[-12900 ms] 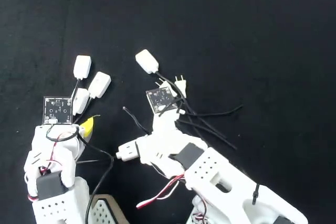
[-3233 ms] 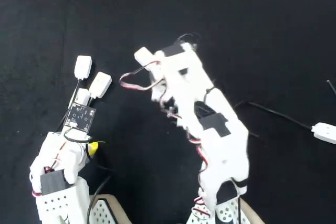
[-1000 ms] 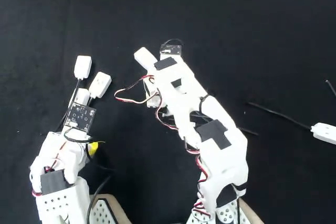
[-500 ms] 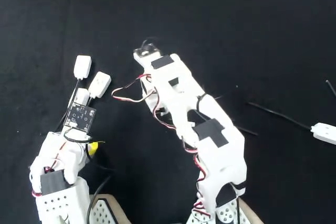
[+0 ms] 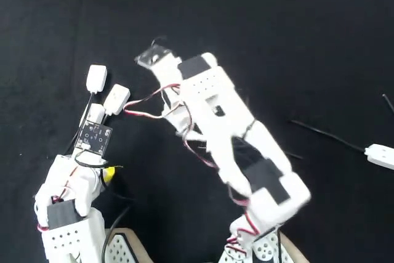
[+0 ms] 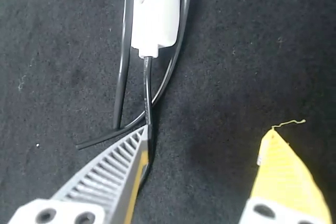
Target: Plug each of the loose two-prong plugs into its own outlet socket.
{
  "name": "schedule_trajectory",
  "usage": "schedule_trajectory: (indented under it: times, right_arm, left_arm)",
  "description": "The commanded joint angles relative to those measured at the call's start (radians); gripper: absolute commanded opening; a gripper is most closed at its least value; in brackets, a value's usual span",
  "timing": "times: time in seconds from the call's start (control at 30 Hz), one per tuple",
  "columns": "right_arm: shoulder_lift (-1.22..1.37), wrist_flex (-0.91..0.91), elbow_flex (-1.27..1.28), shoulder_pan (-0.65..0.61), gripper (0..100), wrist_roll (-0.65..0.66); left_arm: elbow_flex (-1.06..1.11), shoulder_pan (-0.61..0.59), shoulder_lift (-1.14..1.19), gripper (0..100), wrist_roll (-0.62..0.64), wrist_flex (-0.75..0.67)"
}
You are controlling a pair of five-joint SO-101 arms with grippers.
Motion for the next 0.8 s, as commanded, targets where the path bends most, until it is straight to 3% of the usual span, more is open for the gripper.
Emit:
schedule_trajectory:
  times: [0.0, 0.17, 0.27, 0.33, 0.47, 0.6, 0.77]
  right_arm:
    - [-0.168, 0.012, 0.033, -0.003, 18.1, -0.152]
    - [-0.245, -0.002, 0.234, -0.017, 18.1, -0.503]
    - [-0.245, -0.126, 0.371, -0.014, 18.1, -0.73]
    - [-0.245, -0.261, 0.461, -0.011, 18.1, -0.807]
    - [-0.245, -0.493, 0.59, -0.028, 18.1, -0.852]
    - [-0.246, -0.577, 0.682, -0.114, 18.1, -0.859]
    - [-0.246, -0.589, 0.714, -0.155, 18.1, -0.647]
  left_arm:
    - [0.019, -0.001, -0.002, 33, -0.009, -0.005]
    - [0.019, -0.001, -0.002, 33, -0.009, -0.005]
    - [0.019, -0.001, -0.002, 33, -0.009, -0.005]
    - [0.019, -0.001, -0.002, 33, -0.009, -0.005]
    - [0.019, -0.001, -0.002, 33, -0.009, -0.005]
    - [0.019, -0.001, -0.002, 33, -0.009, -0.005]
    - [0.019, -0.001, -0.002, 33, -0.009, -0.005]
